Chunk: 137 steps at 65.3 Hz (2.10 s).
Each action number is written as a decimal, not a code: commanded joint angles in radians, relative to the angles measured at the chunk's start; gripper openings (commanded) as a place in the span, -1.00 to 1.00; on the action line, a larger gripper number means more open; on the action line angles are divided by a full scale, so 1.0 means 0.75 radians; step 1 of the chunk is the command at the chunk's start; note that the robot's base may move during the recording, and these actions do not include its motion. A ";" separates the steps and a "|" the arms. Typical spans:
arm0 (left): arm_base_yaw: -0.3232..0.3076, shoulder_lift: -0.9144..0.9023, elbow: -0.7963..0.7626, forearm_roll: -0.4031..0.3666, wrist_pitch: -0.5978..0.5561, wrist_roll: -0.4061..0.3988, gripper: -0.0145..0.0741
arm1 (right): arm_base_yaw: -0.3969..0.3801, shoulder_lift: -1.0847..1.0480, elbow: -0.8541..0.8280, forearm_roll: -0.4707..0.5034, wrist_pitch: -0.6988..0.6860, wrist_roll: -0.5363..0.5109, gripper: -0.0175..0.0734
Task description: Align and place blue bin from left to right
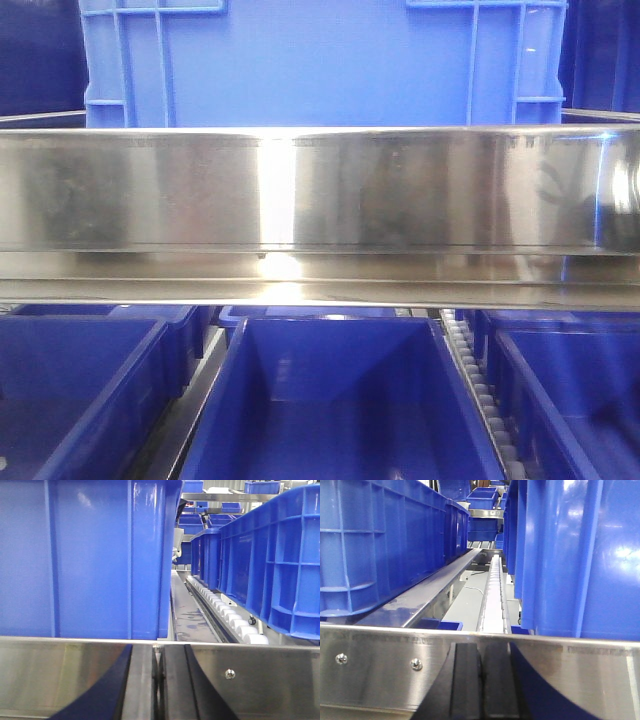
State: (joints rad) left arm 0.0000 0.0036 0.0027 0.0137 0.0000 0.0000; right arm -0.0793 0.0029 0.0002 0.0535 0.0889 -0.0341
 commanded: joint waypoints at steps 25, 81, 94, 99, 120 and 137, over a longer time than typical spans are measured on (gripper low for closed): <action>-0.008 -0.005 -0.004 -0.018 -0.105 0.000 -0.66 | 0.003 -0.004 0.000 -0.007 -0.249 -0.007 -0.81; -0.329 0.731 -1.254 0.200 0.553 0.000 0.66 | 0.019 0.579 -1.282 0.041 0.522 -0.033 0.64; -0.571 1.047 -1.560 0.188 0.787 0.000 0.62 | 0.171 0.864 -1.567 0.261 0.671 -0.241 0.64; -0.607 1.191 -1.703 0.169 0.898 -0.010 0.61 | 0.219 0.982 -1.673 0.261 0.739 -0.241 0.64; -0.616 1.738 -2.371 0.160 1.313 -0.163 0.61 | 0.251 1.574 -2.247 0.203 1.262 -0.152 0.64; -0.551 2.066 -2.718 0.235 1.570 -0.285 0.61 | 0.257 1.909 -2.636 0.011 1.510 0.084 0.64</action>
State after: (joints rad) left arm -0.4353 1.5010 -1.9737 0.1791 1.1347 -0.1895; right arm 0.1107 1.3802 -1.9043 0.0947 1.1975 -0.0089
